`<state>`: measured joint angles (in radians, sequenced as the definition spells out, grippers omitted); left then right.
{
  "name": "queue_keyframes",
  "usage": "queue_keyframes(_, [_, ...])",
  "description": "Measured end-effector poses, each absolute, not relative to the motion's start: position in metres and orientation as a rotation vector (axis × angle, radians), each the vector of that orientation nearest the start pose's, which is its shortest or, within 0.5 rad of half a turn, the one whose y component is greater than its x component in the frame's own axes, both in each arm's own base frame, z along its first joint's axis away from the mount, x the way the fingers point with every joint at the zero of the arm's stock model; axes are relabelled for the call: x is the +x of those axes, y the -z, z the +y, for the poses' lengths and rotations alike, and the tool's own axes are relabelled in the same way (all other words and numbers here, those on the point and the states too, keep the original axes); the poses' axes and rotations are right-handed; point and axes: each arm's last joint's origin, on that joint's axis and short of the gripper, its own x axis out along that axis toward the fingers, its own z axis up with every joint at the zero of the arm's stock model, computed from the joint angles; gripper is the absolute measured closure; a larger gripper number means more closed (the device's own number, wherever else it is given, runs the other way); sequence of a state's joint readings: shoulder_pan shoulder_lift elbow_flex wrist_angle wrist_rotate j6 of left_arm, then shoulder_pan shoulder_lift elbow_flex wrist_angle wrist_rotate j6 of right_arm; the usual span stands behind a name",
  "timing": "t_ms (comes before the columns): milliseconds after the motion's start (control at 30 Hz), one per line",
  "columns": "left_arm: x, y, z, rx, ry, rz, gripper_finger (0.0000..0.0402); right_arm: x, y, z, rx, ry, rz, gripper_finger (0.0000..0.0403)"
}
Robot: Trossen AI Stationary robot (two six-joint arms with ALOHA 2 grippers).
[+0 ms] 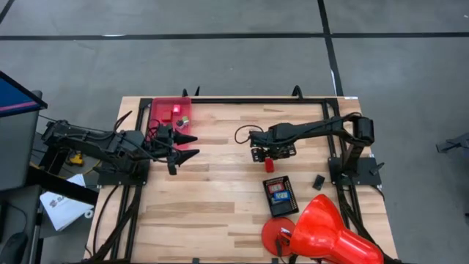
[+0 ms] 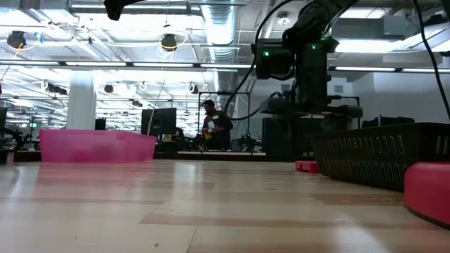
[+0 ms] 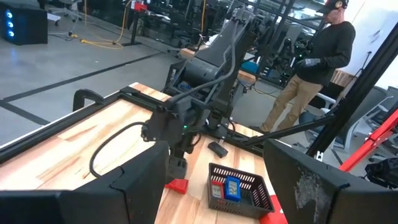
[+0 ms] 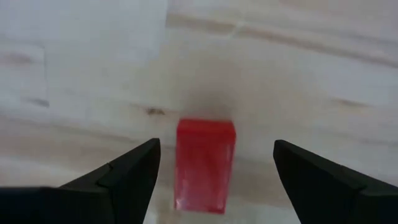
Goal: Pick & Place Office items
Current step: Put the red digital timer into the black bin
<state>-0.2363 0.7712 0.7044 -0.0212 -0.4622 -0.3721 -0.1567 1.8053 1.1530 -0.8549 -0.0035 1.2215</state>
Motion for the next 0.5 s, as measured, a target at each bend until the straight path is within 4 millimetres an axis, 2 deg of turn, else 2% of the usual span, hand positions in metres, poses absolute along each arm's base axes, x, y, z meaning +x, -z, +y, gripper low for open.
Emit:
queue_keyframes(233, [0.1707,-0.323,-0.0278,-0.341,-0.238,0.038,0.0143,0.3179,-0.1587,-0.0455,1.102,0.998,1.2,0.0096])
queue_keyframes(500, [0.1709,-0.3254,-0.0279,-0.349,-0.234,0.014,0.0143,0.3174,-0.1576,-0.0509,1.078,1.002,1.198,0.0096])
